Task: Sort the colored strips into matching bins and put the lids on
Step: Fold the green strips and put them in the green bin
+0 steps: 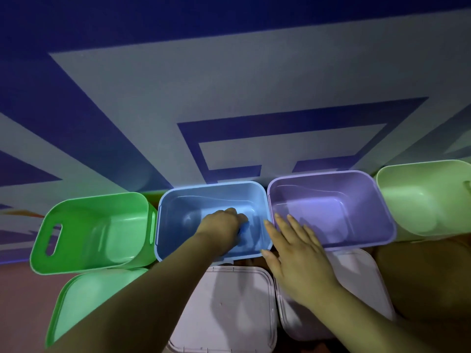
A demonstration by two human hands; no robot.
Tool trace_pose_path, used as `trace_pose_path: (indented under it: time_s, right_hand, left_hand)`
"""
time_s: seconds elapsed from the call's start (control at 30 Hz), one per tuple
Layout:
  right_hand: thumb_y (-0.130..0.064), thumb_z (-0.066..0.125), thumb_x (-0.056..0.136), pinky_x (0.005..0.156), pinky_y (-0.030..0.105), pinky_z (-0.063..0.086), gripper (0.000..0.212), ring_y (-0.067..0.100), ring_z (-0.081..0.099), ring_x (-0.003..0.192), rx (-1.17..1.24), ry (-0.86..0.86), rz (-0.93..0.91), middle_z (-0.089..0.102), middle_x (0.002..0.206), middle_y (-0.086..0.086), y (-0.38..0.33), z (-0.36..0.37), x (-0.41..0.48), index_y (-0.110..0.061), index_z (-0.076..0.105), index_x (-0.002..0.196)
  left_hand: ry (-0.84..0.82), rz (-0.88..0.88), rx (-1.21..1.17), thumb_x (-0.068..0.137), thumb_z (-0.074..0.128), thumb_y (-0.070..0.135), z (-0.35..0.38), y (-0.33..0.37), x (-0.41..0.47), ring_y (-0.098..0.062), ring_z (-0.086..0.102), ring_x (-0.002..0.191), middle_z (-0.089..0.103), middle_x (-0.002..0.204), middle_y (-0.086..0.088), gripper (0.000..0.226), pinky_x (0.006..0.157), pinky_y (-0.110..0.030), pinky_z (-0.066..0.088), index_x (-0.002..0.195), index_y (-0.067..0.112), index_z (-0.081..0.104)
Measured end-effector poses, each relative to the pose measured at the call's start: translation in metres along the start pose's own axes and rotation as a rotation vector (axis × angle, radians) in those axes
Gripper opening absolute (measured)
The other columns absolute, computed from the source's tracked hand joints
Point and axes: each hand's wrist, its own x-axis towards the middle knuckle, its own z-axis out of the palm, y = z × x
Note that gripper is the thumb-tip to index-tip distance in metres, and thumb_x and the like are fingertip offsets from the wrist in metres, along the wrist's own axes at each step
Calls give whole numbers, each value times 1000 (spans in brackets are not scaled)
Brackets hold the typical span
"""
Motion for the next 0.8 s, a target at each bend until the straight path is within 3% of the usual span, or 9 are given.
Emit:
trace_pose_path:
  time_s: [0.13, 0.23, 0.43, 0.53, 0.63, 0.8]
  right_hand:
    - [-60, 34, 91, 116, 46, 18, 66, 27, 36, 144, 4, -26, -16, 40, 156, 2, 8, -7, -16, -28, 38, 149]
    - [-58, 34, 89, 115, 45, 18, 65, 28, 37, 143, 41, -16, -4, 39, 156, 4, 10, -20, -39, -30, 40, 148]
    - [-53, 42, 85, 110, 45, 30, 62, 32, 48, 135, 95, 92, 1, 47, 150, 10, 13, -33, -99, -21, 57, 136]
    - [-53, 44, 83, 109, 47, 40, 60, 31, 50, 132, 120, 111, -18, 50, 148, 8, 9, -25, -130, -22, 59, 132]
    - [-52, 53, 80, 103, 45, 45, 56, 29, 56, 127, 124, 82, -57, 55, 143, 6, -1, -10, -161, -23, 63, 127]
    - [-59, 57, 78, 105, 42, 44, 58, 23, 54, 131, 80, -104, -96, 52, 146, -3, -17, 25, -208, -34, 60, 130]
  left_hand:
    - [19, -60, -30, 82, 67, 43, -13, 0, -16, -28, 59, 101, 56, 118, -2, 45, 81, -38, 52, 122, 32, 53]
    - [136, -84, -107, 88, 64, 47, -25, 6, -48, -26, 56, 116, 54, 132, -1, 57, 94, -39, 48, 140, 31, 46]
    - [540, -40, -301, 86, 70, 40, -1, 30, -149, -24, 58, 110, 61, 122, 1, 50, 91, -34, 49, 132, 25, 56]
    - [653, -46, -316, 84, 66, 46, 32, 45, -200, -24, 61, 103, 63, 118, 1, 48, 87, -34, 53, 126, 25, 59]
    - [618, -101, -366, 84, 60, 54, 81, 55, -243, -22, 60, 109, 61, 123, 1, 54, 93, -36, 53, 129, 25, 59]
    - [475, -204, -417, 81, 62, 54, 157, 63, -299, -15, 59, 109, 58, 128, 8, 54, 91, -25, 48, 131, 34, 55]
